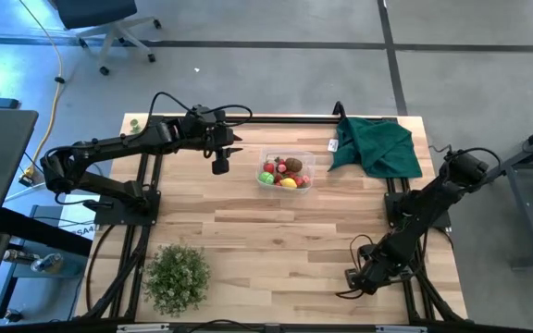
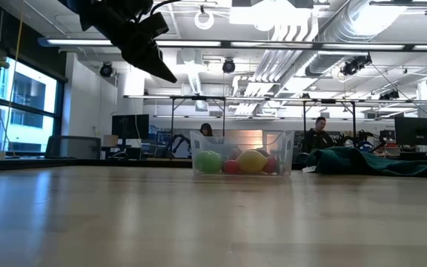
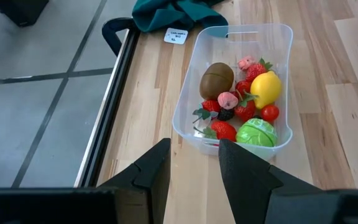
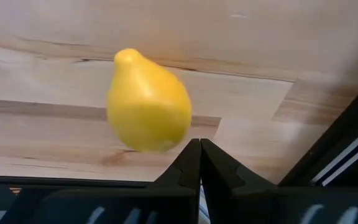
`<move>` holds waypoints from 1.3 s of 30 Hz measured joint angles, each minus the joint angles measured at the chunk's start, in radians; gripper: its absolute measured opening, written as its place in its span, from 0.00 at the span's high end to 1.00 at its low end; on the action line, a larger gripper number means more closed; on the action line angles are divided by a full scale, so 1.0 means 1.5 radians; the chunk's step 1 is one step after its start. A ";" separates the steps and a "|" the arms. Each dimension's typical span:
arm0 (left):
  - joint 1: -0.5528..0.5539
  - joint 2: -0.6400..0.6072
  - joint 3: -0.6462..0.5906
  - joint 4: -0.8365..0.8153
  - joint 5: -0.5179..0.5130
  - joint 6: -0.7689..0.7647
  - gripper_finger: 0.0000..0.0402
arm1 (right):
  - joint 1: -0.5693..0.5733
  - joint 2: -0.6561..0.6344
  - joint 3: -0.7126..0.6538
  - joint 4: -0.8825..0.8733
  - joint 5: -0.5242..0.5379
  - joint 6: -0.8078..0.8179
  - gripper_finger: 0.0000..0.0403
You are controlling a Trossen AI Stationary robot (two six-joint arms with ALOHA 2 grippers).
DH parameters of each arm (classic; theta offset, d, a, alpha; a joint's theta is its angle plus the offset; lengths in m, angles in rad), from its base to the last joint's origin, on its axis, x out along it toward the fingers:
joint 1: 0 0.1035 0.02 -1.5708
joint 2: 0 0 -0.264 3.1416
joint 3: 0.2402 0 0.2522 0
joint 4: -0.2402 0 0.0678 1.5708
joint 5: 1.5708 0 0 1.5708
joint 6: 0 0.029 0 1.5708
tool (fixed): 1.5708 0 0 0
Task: Pick and placing Produce into tupperware
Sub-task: Put the yellow lemon into the transparent bin
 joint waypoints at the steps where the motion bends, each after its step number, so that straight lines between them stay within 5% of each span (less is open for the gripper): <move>1: 0.000 0.000 0.000 0.000 0.000 0.000 0.69 | 0.000 0.000 0.000 0.000 0.001 0.000 1.00; 26: 0.000 0.000 0.000 0.000 0.000 0.000 0.69 | 0.002 -0.013 0.176 -0.157 0.257 -0.083 0.98; 39: 0.000 0.000 0.000 0.000 0.000 0.000 0.69 | 0.017 -0.001 0.175 -0.155 0.272 -0.098 0.59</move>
